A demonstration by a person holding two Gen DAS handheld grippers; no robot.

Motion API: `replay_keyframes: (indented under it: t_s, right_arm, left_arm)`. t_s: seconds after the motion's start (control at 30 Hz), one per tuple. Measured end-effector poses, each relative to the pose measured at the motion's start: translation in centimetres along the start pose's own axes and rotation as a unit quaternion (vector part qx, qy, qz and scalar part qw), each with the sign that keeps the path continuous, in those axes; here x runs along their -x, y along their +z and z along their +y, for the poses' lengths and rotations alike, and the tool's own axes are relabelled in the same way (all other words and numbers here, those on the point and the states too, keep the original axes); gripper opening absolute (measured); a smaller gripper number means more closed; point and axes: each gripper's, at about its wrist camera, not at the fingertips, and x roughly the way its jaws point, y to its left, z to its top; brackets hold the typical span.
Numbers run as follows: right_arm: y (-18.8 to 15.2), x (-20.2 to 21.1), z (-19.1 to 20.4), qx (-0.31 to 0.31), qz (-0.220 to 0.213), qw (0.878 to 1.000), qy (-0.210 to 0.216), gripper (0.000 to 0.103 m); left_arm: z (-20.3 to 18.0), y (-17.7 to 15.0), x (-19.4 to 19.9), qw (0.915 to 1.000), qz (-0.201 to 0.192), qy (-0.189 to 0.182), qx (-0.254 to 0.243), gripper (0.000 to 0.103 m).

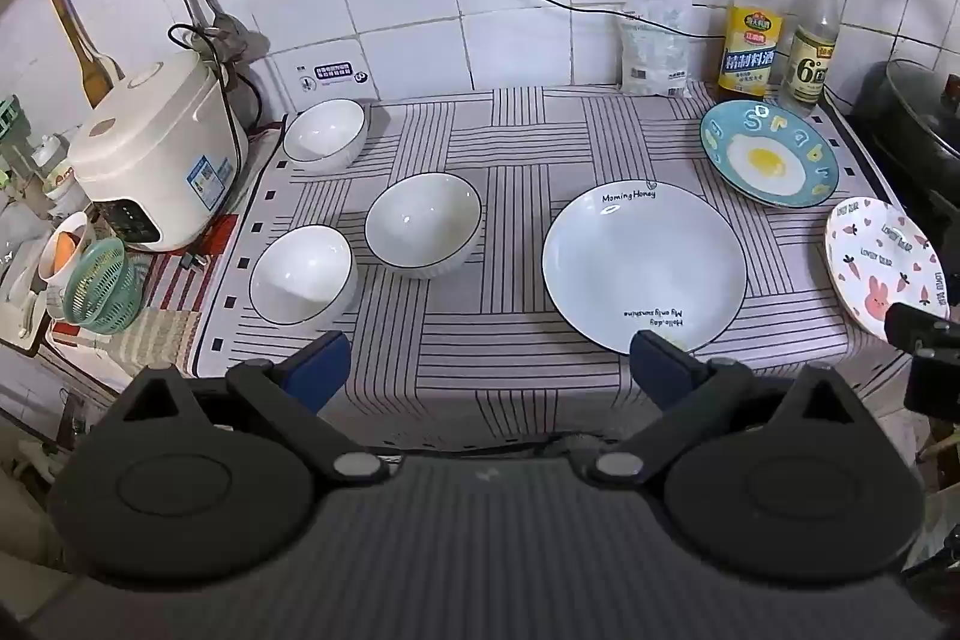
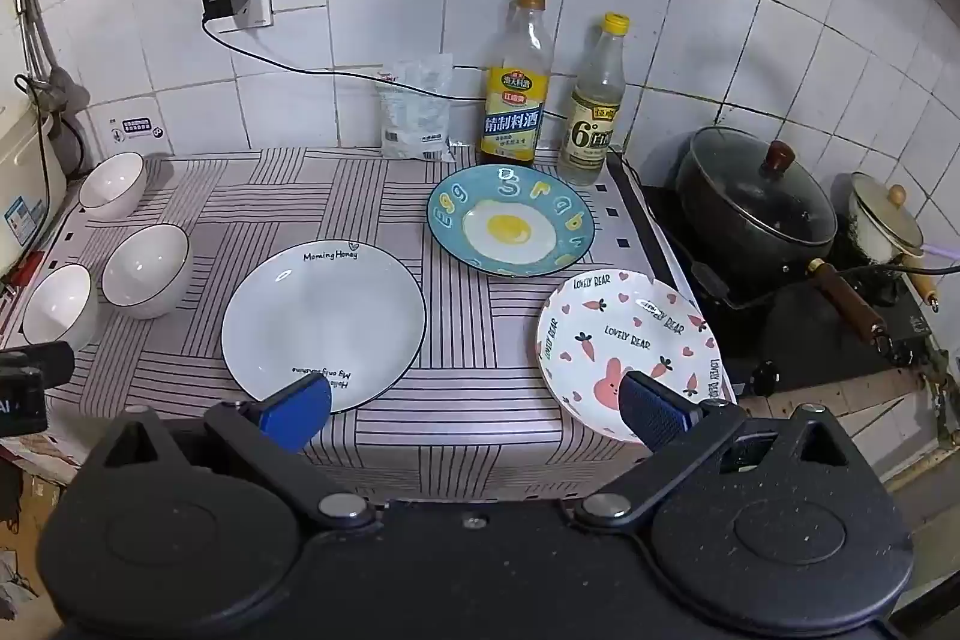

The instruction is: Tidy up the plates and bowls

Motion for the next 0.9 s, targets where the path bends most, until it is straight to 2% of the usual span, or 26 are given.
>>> replay_keyframes:
  t_s: [0.67,0.9]
  right_arm:
    - [-0.6,-0.5,-0.7,-0.005,0.005,1.000,-0.016,0.103]
    - [-0.7,-0.7,-0.9,-0.009,0.010,1.000,-0.023,0.103]
  left_arm:
    - [-0.4,-0.3,0.0,0.9997,0.013,-0.020,0.009,0.101]
    - [-1.1,-0.1,-0.2,0.9996,0.017,-0.023,-0.002,0.101]
